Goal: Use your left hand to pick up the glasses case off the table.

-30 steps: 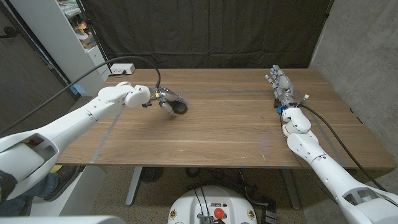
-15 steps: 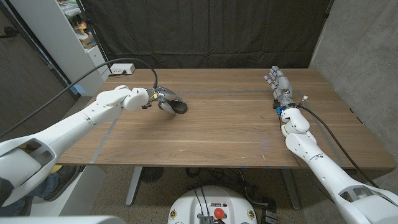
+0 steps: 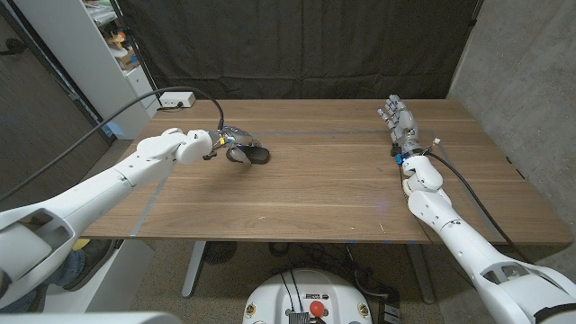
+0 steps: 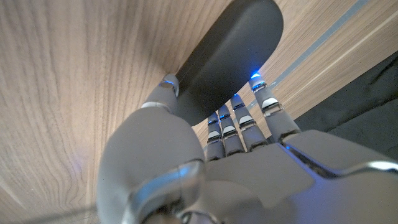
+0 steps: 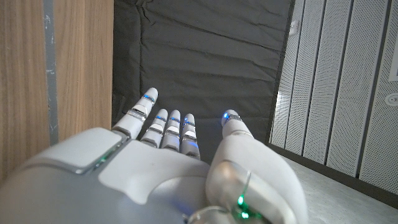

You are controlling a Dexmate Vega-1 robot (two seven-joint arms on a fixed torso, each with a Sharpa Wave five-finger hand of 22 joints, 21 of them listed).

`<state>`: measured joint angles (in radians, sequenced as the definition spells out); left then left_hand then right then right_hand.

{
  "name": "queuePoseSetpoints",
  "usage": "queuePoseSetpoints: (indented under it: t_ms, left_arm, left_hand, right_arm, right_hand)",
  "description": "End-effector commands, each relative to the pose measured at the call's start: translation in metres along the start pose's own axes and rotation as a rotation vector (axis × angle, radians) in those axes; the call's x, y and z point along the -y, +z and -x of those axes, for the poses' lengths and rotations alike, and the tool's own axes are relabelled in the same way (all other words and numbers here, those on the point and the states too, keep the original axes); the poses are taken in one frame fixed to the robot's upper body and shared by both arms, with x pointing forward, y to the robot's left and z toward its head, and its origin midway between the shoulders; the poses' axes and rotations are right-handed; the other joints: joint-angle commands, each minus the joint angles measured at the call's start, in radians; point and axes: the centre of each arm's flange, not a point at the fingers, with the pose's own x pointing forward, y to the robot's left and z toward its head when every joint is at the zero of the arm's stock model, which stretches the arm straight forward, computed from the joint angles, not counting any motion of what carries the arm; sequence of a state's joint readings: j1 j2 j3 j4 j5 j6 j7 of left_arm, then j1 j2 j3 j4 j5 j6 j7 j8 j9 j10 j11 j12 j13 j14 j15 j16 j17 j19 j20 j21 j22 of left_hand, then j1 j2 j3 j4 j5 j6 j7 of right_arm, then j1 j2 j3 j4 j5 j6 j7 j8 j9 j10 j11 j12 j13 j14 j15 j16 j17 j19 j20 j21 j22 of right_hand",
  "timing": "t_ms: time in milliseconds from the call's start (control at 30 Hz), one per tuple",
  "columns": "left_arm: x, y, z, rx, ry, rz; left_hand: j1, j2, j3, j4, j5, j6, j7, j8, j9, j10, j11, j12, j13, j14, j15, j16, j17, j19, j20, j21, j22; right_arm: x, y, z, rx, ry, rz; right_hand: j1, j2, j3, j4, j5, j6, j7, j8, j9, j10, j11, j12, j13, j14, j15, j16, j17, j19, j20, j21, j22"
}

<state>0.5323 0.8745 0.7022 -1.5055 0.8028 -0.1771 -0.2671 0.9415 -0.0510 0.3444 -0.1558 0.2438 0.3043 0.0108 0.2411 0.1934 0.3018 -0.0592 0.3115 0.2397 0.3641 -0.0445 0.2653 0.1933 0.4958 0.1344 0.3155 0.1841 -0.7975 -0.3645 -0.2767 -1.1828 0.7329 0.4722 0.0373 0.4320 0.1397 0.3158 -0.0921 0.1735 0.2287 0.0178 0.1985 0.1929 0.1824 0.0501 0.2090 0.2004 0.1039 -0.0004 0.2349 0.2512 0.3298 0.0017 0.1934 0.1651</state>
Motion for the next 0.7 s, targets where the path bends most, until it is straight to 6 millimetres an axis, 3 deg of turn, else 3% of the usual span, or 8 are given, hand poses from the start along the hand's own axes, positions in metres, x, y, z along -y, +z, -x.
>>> queuePoseSetpoints:
  t_ms: [33, 200, 300, 433, 700]
  left_arm:
    - [0.007, 0.003, 0.002, -0.028, 0.024, 0.009]
    - [0.013, 0.006, 0.002, -0.053, 0.061, 0.002]
    - [0.018, 0.008, 0.001, -0.066, 0.105, 0.015]
    - [0.022, 0.011, -0.002, -0.069, 0.128, 0.028]
    - [0.024, 0.014, -0.006, -0.077, 0.143, 0.059]
  left_hand:
    - [0.024, 0.005, -0.005, 0.0, -0.004, 0.027, 0.0, 0.013, 0.002, 0.023, -0.004, 0.012, 0.004, 0.032, -0.017, 0.012, 0.006, 0.015, -0.007, 0.001, 0.003]
    - [0.072, 0.035, 0.002, -0.006, -0.016, 0.069, -0.004, 0.022, 0.004, 0.065, -0.008, 0.025, 0.009, 0.078, -0.026, 0.03, 0.009, 0.057, -0.022, 0.014, 0.005]
    - [0.117, 0.044, -0.001, -0.012, -0.03, 0.119, -0.013, 0.035, 0.006, 0.121, -0.03, 0.043, 0.015, 0.133, -0.048, 0.052, 0.012, 0.105, -0.047, 0.031, 0.006]
    - [0.18, 0.07, 0.0, -0.014, -0.049, 0.194, -0.026, 0.056, 0.009, 0.2, -0.046, 0.069, 0.025, 0.21, -0.07, 0.088, 0.019, 0.162, -0.105, 0.055, 0.009]
    - [0.256, 0.099, 0.009, -0.019, -0.057, 0.286, -0.034, 0.084, 0.013, 0.277, -0.054, 0.095, 0.037, 0.285, -0.095, 0.123, 0.026, 0.207, -0.137, 0.079, 0.011]
  right_arm:
    - [-0.002, -0.006, 0.0, 0.001, 0.001, -0.021]
    - [-0.002, -0.007, -0.001, 0.006, 0.006, -0.022]
    - [-0.003, -0.007, -0.002, 0.008, 0.01, -0.023]
    - [-0.002, -0.007, -0.002, 0.008, 0.011, -0.021]
    - [-0.002, -0.006, -0.005, 0.009, 0.019, -0.018]
  right_hand:
    - [-0.012, 0.0, -0.002, 0.002, 0.003, 0.011, -0.001, 0.004, 0.002, 0.008, 0.0, 0.002, 0.002, 0.014, 0.002, 0.004, 0.0, 0.008, 0.0, 0.003, 0.006]
    - [-0.014, -0.002, -0.003, 0.003, 0.003, 0.012, -0.001, 0.005, 0.002, 0.009, -0.001, 0.002, 0.002, 0.016, 0.002, 0.004, -0.001, 0.01, 0.0, 0.003, 0.006]
    - [-0.015, -0.003, -0.003, 0.003, 0.002, 0.012, -0.002, 0.005, 0.002, 0.01, -0.001, 0.002, 0.002, 0.017, 0.001, 0.004, -0.001, 0.01, 0.0, 0.003, 0.006]
    - [-0.017, -0.003, -0.004, 0.003, 0.002, 0.013, -0.002, 0.005, 0.002, 0.01, -0.001, 0.002, 0.002, 0.016, 0.001, 0.003, -0.001, 0.01, -0.001, 0.003, 0.006]
    - [-0.019, -0.005, -0.005, 0.004, 0.003, 0.014, -0.002, 0.005, 0.002, 0.012, -0.001, 0.002, 0.002, 0.018, 0.001, 0.003, -0.001, 0.011, -0.001, 0.003, 0.006]
